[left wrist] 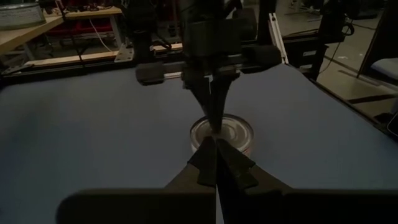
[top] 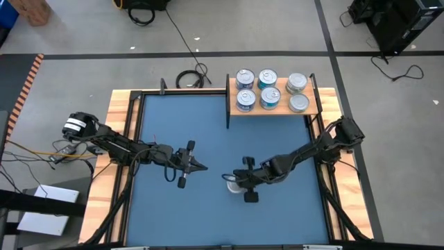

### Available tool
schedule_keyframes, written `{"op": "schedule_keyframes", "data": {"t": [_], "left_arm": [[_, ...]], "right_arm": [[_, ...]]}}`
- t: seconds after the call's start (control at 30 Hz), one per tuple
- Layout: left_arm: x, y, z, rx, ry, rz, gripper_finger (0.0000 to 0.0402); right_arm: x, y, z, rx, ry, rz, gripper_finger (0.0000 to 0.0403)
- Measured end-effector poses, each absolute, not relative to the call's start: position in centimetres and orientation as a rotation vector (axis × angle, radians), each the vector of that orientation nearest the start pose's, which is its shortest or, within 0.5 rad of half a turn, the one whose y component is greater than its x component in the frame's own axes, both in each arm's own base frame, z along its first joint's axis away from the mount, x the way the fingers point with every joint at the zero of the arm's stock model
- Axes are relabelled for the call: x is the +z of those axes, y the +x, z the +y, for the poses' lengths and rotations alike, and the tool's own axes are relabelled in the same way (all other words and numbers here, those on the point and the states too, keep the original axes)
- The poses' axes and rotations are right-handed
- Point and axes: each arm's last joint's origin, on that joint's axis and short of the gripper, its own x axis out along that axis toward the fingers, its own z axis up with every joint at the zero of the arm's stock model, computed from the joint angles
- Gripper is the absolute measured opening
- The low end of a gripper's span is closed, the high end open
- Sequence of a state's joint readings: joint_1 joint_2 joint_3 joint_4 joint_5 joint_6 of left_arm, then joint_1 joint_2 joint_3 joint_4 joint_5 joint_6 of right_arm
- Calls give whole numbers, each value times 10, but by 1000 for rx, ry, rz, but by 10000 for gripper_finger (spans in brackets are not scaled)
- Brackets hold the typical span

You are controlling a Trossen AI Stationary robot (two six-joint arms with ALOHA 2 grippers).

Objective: Stack canned seafood by type on shelf
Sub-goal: Stack the green tuna can on top of the green tuna can on the shelf

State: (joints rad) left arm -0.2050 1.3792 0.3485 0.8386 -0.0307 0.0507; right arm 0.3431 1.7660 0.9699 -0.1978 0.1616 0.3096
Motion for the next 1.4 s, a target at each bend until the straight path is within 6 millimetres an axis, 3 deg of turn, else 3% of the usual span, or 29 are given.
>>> {"op": "schedule_keyframes", "data": {"t": [0.17,0.33,0.5,0.63,0.97,1.4], "left_arm": [[165,237,-48,-178,63,191,1],[164,237,-48,-178,64,192,1],[164,237,-49,-209,61,196,1],[164,237,-50,-226,59,198,1],[161,236,-50,-226,62,234,1],[170,247,-52,-227,66,262,1]], "right_arm": [[156,318,102,24,-6,976,12],[179,311,99,19,-23,920,26],[190,296,99,71,-3,993,29],[182,291,101,78,-10,1082,7],[152,304,107,99,-26,1114,4],[157,316,107,73,-81,973,10]]}}
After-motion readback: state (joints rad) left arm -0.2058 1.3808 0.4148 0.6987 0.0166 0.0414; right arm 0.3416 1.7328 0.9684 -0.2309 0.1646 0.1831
